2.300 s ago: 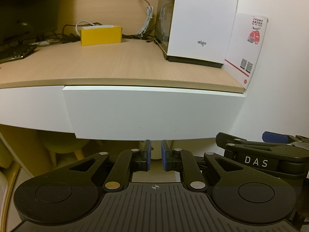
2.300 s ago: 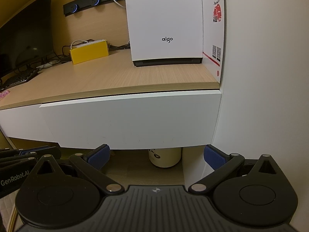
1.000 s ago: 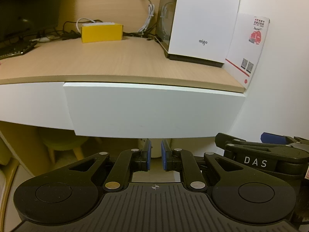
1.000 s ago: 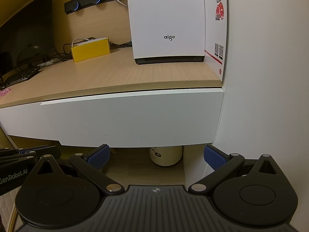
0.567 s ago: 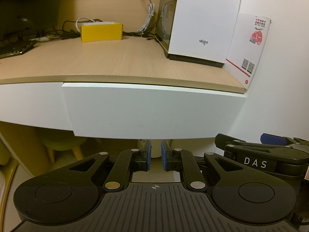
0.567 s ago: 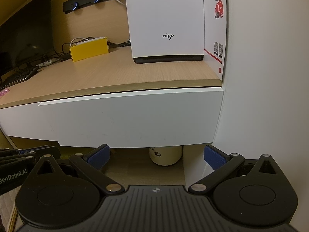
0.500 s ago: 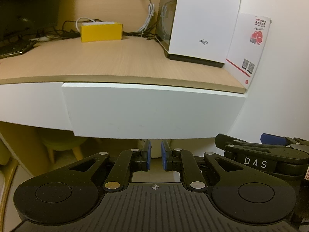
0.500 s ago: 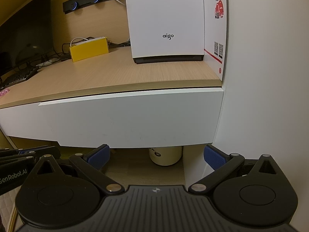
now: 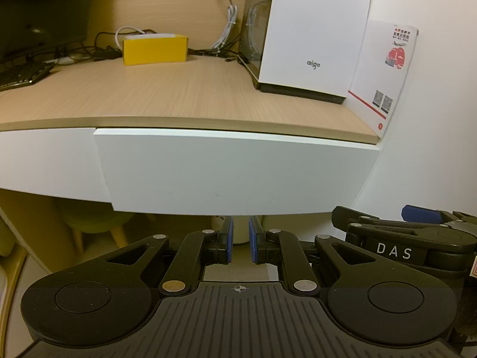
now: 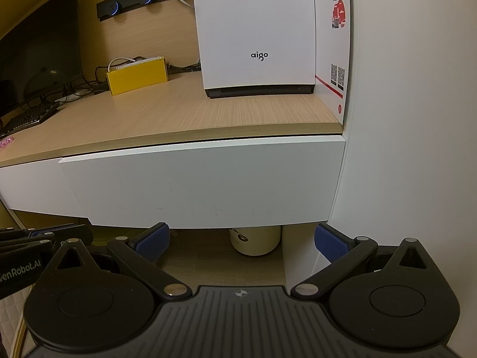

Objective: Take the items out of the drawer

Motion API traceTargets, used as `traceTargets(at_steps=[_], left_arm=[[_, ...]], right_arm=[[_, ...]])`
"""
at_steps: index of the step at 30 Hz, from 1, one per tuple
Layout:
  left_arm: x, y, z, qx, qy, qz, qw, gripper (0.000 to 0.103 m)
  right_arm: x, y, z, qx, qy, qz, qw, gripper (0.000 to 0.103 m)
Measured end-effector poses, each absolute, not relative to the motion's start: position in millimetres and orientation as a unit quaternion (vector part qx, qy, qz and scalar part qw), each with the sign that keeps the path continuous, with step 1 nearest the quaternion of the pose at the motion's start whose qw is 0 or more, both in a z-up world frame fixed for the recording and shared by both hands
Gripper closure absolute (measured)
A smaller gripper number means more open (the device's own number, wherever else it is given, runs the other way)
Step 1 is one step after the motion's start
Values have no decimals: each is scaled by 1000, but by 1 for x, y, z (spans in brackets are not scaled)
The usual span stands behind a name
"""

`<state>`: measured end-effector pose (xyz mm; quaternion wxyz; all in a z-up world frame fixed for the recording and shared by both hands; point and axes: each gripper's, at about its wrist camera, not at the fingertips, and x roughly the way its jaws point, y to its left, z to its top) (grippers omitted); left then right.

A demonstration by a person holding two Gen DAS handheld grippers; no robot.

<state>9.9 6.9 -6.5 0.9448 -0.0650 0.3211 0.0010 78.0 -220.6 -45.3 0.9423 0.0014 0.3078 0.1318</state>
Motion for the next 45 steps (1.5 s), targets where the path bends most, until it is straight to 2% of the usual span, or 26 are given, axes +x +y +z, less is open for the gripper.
traceTargets(at_steps=[18,27,34,45], left_arm=[[19,36,-12,-50,330,-5,943,89],[56,131,3,-182,326,64,925,88],[103,198,6,-215,343,122,906,88],[142,228,-10,-274,349,132,886,87]], right_arm=[[83,-221,-55,15,331,143,933,0],[112,-208,-48,-26,335,134,932,0],[148,-179,-36,-76,324,145,932,0],[215,-138,-29,-46,327,122,936,0]])
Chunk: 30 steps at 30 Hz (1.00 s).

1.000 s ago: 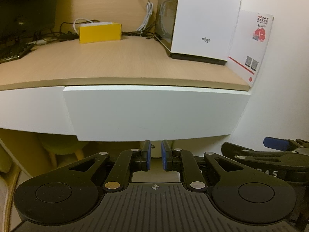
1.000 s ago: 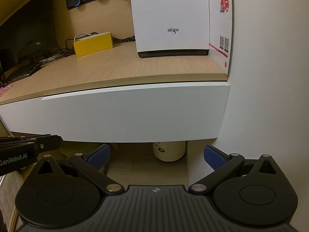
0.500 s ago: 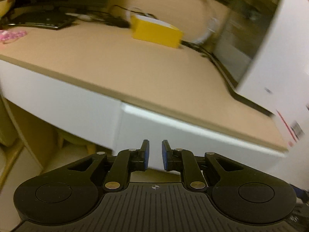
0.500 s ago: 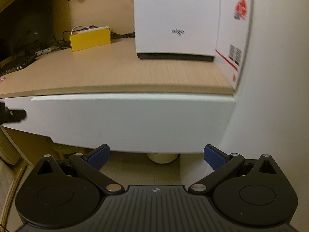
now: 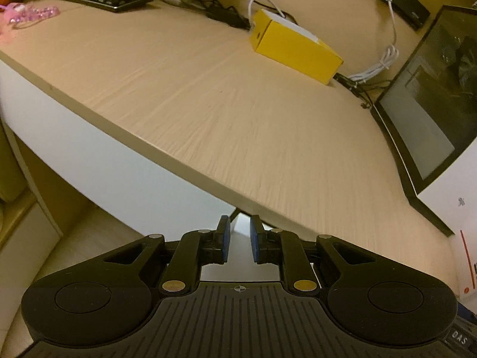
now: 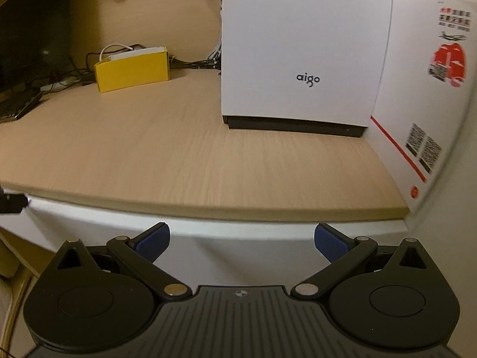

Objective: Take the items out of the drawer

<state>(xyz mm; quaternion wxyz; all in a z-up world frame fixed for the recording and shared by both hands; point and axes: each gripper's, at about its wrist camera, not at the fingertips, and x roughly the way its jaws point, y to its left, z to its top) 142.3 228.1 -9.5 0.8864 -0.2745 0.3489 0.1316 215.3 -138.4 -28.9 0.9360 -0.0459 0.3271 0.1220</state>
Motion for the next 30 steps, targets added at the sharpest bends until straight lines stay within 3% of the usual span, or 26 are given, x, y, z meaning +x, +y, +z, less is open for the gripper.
traceTargets(at_steps=[30], left_arm=[[150,221,-5,-239,383,115,885,80]], right_arm=[[250,-119,-45,-47,384,124,914,0]])
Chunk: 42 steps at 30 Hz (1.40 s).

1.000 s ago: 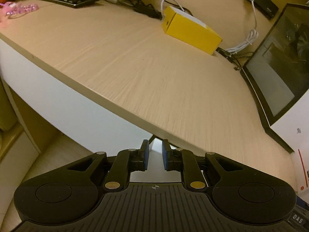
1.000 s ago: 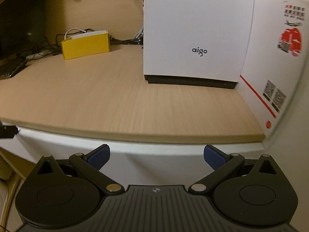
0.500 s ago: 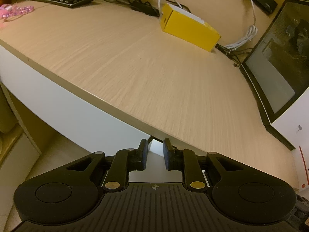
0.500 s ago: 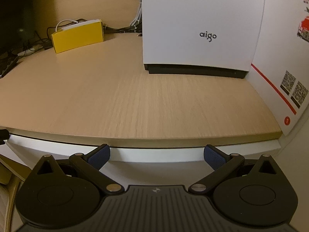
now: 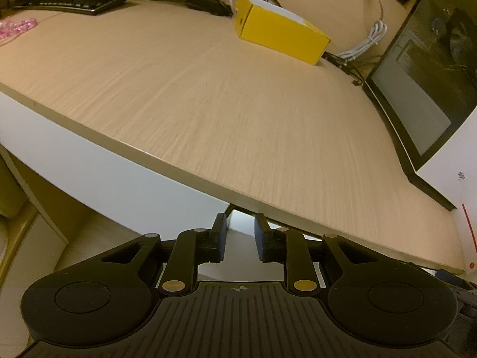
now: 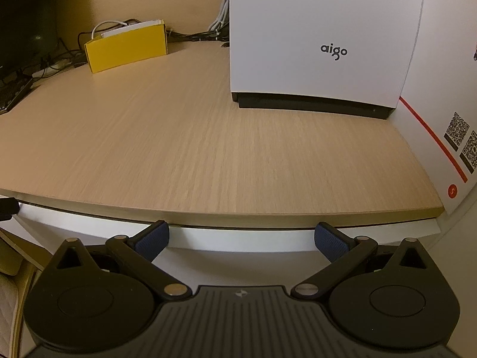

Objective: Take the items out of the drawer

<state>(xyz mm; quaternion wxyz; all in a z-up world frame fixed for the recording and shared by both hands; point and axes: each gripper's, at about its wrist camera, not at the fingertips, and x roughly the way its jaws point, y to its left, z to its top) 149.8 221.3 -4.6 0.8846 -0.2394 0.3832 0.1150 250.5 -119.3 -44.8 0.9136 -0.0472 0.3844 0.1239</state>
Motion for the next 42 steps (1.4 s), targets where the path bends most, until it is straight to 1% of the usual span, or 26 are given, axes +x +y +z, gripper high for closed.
traceTargets(at_steps=[14,32,33,34,35,39,42], left_arm=[[145,221,-5,-238,385,110,885,80],[142,214,-1,-226,393,111,884,80],[142,215,0,-227,394,110,884,80],[141,217,0,-231,395,110,882,85],[140,219,2,-234,394,114,882,92],[131,216,18,-209,370,119,897,92],[141,205,21,-197,377,98,900,91]], right_arm=[[252,-111,-40,-52,405,130,903,0],[251,-108,-43,-53,404,132,904,0],[251,-108,-42,-53,405,132,903,0],[251,-108,-42,-53,406,132,903,0],[250,-108,-42,-53,407,131,902,0],[250,-110,-40,-57,411,142,899,0],[245,-112,-40,-71,388,129,910,0]])
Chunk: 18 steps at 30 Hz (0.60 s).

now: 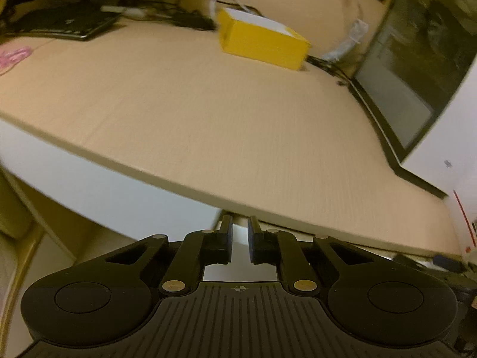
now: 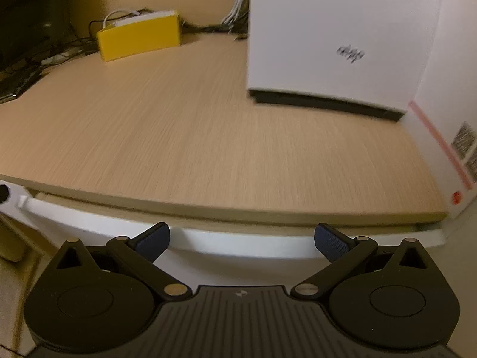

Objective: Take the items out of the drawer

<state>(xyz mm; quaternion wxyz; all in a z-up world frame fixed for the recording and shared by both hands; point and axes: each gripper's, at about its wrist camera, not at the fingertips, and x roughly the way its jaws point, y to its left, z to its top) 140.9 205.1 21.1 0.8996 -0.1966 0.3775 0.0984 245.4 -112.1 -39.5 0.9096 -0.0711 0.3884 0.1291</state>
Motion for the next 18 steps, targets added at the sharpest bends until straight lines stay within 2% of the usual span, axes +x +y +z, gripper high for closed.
traceTargets(at_steps=[9,18], left_arm=[[172,151,12,-137,405,37,903,91],[183,140,7,-123,418,22,900,92]], right_arm=[[258,-123,-44,-41,397,111,910,0],[255,-121,-40,-51,415,128,899,0]])
